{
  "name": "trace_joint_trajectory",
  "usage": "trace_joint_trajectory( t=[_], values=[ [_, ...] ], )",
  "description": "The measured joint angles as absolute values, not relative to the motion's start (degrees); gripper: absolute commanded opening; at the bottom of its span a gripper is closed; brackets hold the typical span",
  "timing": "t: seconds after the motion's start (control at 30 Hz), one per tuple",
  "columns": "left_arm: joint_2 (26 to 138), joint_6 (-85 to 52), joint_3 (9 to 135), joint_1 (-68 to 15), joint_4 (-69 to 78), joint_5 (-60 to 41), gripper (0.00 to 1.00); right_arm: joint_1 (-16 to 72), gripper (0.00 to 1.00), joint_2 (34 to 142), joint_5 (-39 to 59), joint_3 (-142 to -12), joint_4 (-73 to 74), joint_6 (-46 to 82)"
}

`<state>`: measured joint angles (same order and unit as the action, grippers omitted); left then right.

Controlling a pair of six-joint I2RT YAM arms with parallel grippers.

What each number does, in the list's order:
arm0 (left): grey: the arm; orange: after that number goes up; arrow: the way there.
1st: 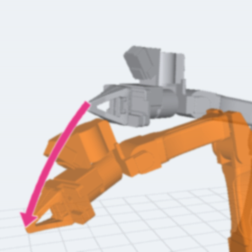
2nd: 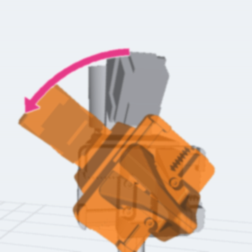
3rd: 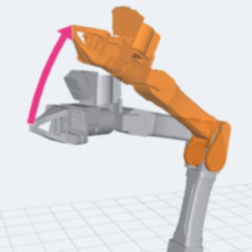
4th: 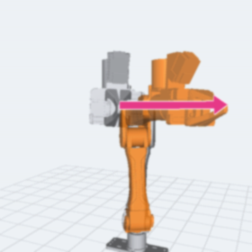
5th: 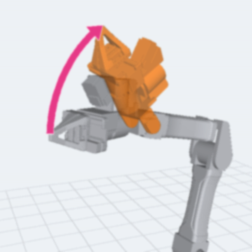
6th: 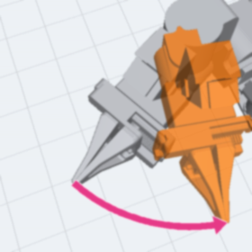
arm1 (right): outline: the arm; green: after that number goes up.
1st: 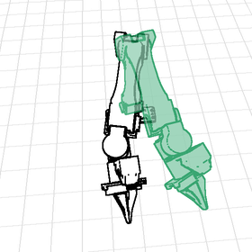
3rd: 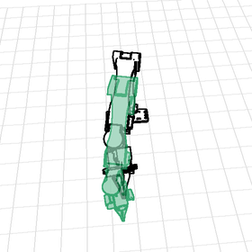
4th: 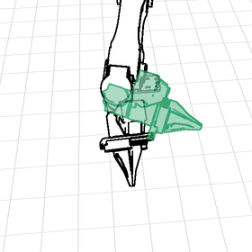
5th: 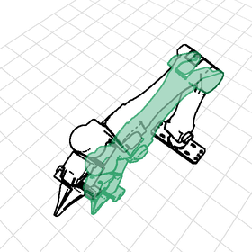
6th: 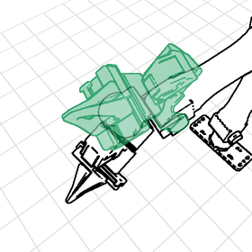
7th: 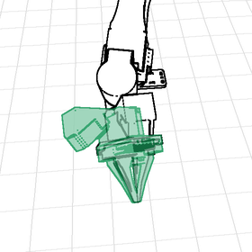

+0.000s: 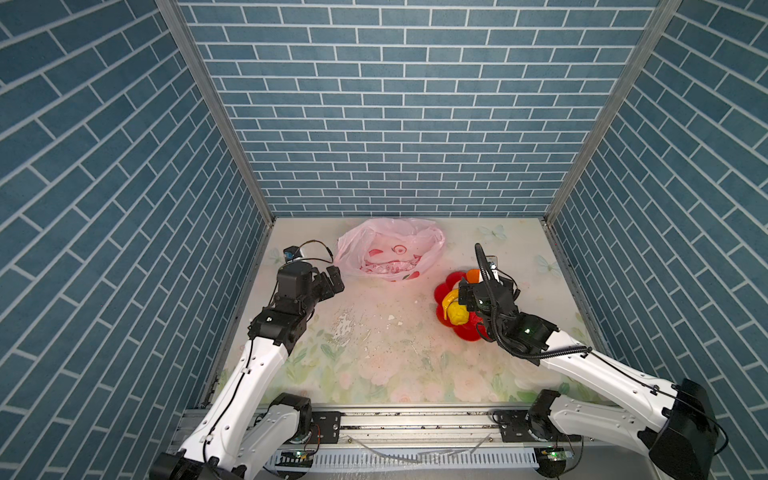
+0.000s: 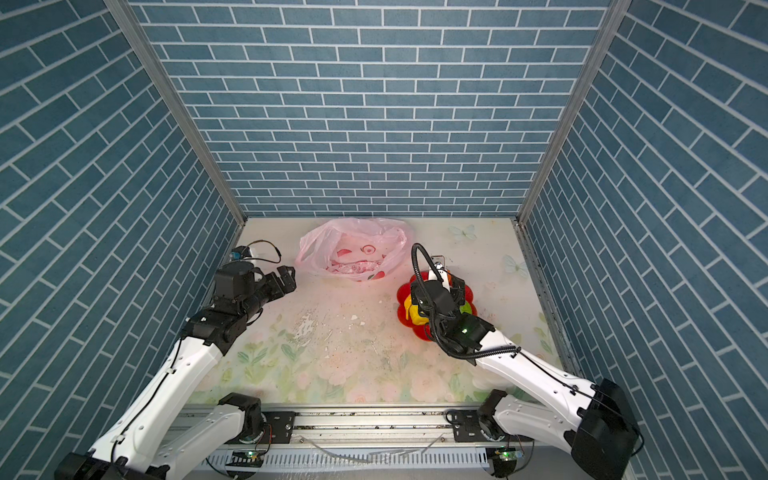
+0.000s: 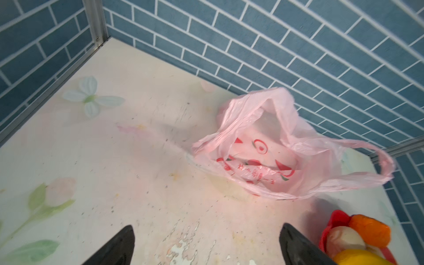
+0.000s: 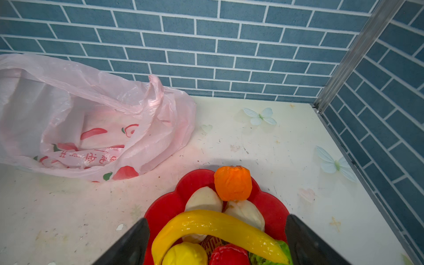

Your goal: Take the fake fruits out of the plastic bag

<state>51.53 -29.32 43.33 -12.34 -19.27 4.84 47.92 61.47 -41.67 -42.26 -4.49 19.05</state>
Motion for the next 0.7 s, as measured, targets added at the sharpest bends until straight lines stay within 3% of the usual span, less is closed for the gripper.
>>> trace_joint_trajectory(
  t=[0.43,0.7],
  values=[
    [46.98,-23.14,27.14,-12.34,-7.66,19.09,0.99,44.84,0.99,60.77,-45.15,-33.87,4.73,17.65],
    [54.46,-14.61,24.38,-12.27,4.89,25.02,0.99,42.65,0.99,58.46,-48.73,-30.02,7.20,17.39]
  ],
)
